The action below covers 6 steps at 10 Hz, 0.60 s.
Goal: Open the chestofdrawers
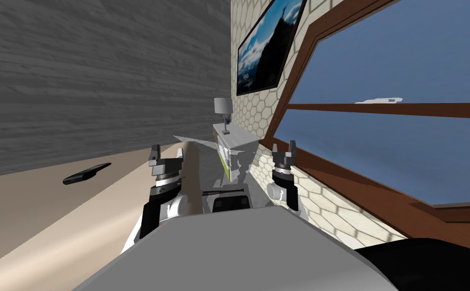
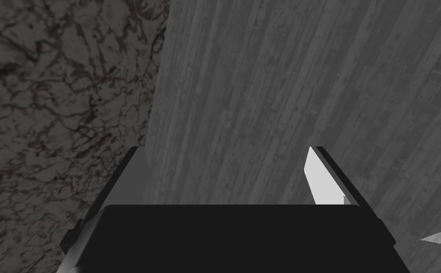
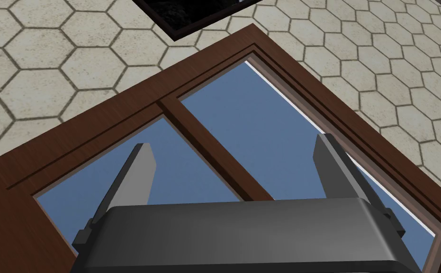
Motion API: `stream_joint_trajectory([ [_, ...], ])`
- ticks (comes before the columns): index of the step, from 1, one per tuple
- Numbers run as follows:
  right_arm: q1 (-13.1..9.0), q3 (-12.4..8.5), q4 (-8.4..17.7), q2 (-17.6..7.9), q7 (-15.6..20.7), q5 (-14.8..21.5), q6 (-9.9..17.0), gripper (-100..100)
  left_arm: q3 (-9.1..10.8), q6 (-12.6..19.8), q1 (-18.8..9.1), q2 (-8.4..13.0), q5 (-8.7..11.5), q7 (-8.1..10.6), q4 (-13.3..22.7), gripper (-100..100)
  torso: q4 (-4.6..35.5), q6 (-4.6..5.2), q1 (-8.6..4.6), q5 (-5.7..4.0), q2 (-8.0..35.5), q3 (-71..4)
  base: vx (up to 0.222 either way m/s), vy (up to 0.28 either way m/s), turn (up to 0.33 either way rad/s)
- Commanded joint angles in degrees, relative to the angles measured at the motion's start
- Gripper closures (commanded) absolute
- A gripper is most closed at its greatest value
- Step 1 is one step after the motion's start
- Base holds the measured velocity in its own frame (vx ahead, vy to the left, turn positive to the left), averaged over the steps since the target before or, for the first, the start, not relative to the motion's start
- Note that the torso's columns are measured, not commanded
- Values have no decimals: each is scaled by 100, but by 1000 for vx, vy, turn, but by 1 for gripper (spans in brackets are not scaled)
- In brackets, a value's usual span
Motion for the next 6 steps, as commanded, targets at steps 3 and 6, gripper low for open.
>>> stream_joint_trajectory([
  [3,0,0,-1,0,0,0,0,0,0,0,0,0,0,0,-1,0,1006,0,0,0,1003,-2014,0,0,0],
  [6,0,0,-1,0,0,0,0,0,0,0,0,0,0,0,-1,0,2268,0,0,0,2269,-4536,0,0,0],
])
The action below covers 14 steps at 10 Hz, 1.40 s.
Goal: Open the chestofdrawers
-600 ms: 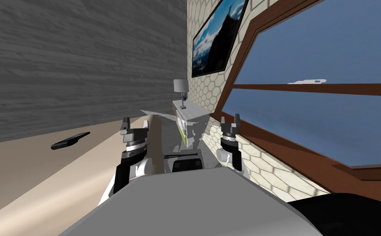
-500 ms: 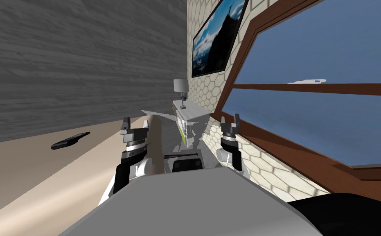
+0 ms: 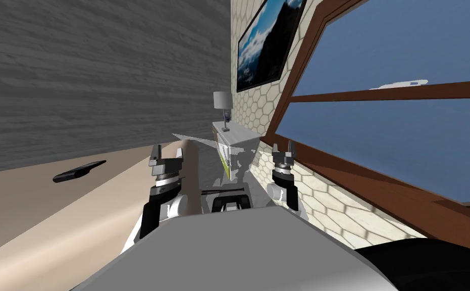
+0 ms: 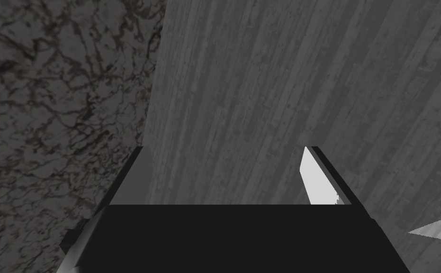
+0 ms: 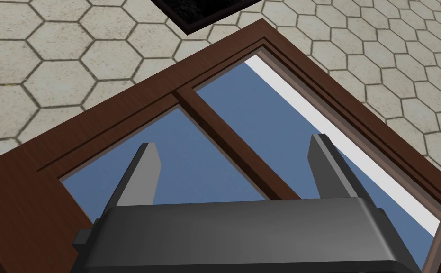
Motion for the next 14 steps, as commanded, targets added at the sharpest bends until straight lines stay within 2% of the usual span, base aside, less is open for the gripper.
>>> stream_joint_trajectory([
  [1,0,0,0,0,0,0,0,0,0,0,0,0,0,0,0,0,423,0,0,0,424,-845,0,0,0],
  [3,0,0,0,0,0,0,0,0,0,0,0,0,0,0,0,0,1269,0,0,0,1270,-2537,0,0,0],
  [4,0,0,0,0,0,0,0,0,21,171,-201,189,41,-28,190,-100,1692,0,0,0,1693,-3383,26,-10,8],
  [6,1,0,2,0,0,0,0,0,52,415,-492,363,101,-70,466,-100,1934,0,-4,-1,1929,-3896,43,-20,6],
  [7,2,0,2,0,0,0,0,0,72,571,-679,453,139,-98,642,-100,1950,0,-2,-1,1944,-3921,47,-16,3],
  [8,2,0,2,0,0,0,0,0,72,571,-679,453,139,-98,642,-100,1957,0,1,0,1954,-3922,36,-8,1],
  [10,1,0,3,0,0,0,0,0,122,938,-1062,634,230,-166,997,-100,1961,0,2,1,1960,-3919,56,-7,2],
  [11,2,0,3,0,0,0,0,0,122,938,-1122,634,230,-166,1059,-100,1959,0,2,1,1955,-3923,46,-7,1],
  [12,1,0,3,0,0,0,0,0,151,1146,-1349,725,282,-205,1294,-100,1960,0,0,0,1961,-3920,59,-9,1],
  [13,2,0,3,0,0,0,0,0,151,1146,-1374,725,282,-205,1294,-100,1960,0,-2,-1,1958,-3921,45,-9,-1],
  [14,1,0,2,0,0,0,0,0,183,1368,-1607,818,337,-248,1528,-100,1961,-1,0,0,1963,-3919,42,-11,1],
])
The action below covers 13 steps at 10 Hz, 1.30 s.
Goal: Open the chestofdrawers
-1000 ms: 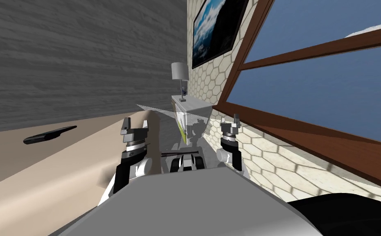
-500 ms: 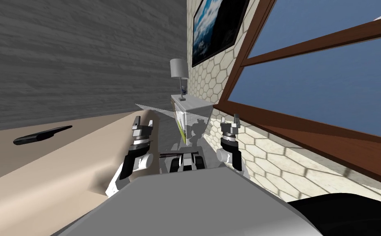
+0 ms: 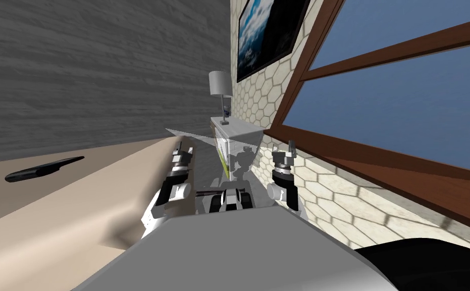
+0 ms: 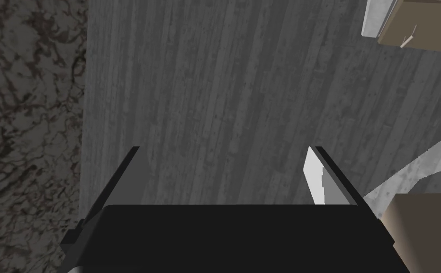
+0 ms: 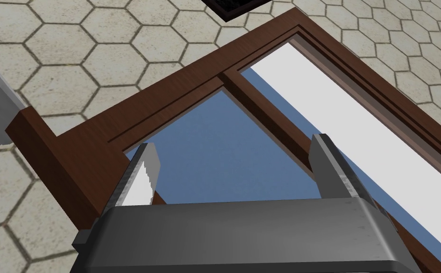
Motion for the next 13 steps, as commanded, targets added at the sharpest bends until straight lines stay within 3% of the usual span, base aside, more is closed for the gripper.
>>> stream_joint_trajectory([
  [1,0,0,0,0,0,0,0,0,41,242,-323,111,65,-42,304,-100,0,1,0,0,-1,0,36,-7,-1],
  [4,0,0,0,0,0,0,0,0,112,701,-851,307,183,-135,842,-100,-1,0,-1,0,-6,-3,50,-12,-1],
  [5,0,0,0,0,0,0,0,0,112,722,-904,307,183,-135,842,-100,-2,1,-2,-1,-9,-5,39,-11,17],
  [6,0,0,0,0,0,0,0,0,150,934,-1140,409,244,-184,1126,-100,0,0,1,0,0,0,34,-7,18],
  [9,0,0,0,0,0,0,0,0,189,1238,-1525,512,306,-234,1419,-100,-2,1,-2,0,-12,-7,57,-14,3],
  [10,0,0,0,0,0,0,0,0,230,1503,-1711,616,369,-284,1587,-100,-2,1,-2,0,-8,-5,67,-9,-10],
  [13,0,0,0,0,0,0,0,0,270,1780,-2168,720,430,-334,2024,-100,1,0,-1,0,0,1,49,-16,3],
])
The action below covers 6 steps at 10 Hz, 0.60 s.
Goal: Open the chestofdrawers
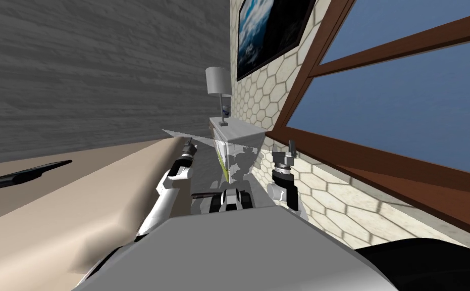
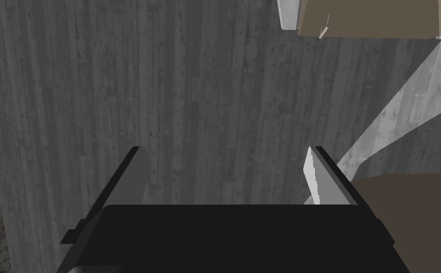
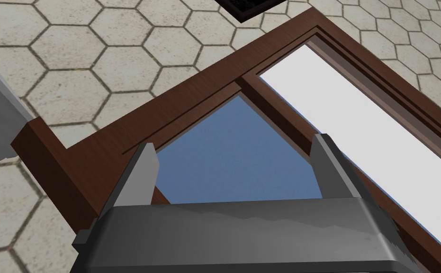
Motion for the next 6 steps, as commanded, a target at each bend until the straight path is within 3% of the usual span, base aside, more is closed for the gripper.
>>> stream_joint_trajectory([
  [1,0,0,0,0,0,0,0,0,52,408,-445,126,79,-91,434,-100,-1,1,-1,0,-2,-1,73,-28,5],
  [6,0,0,0,0,0,0,0,0,132,1017,-1192,332,192,-182,1152,-100,-1,0,-2,-1,-2,-1,61,-37,-3],
])
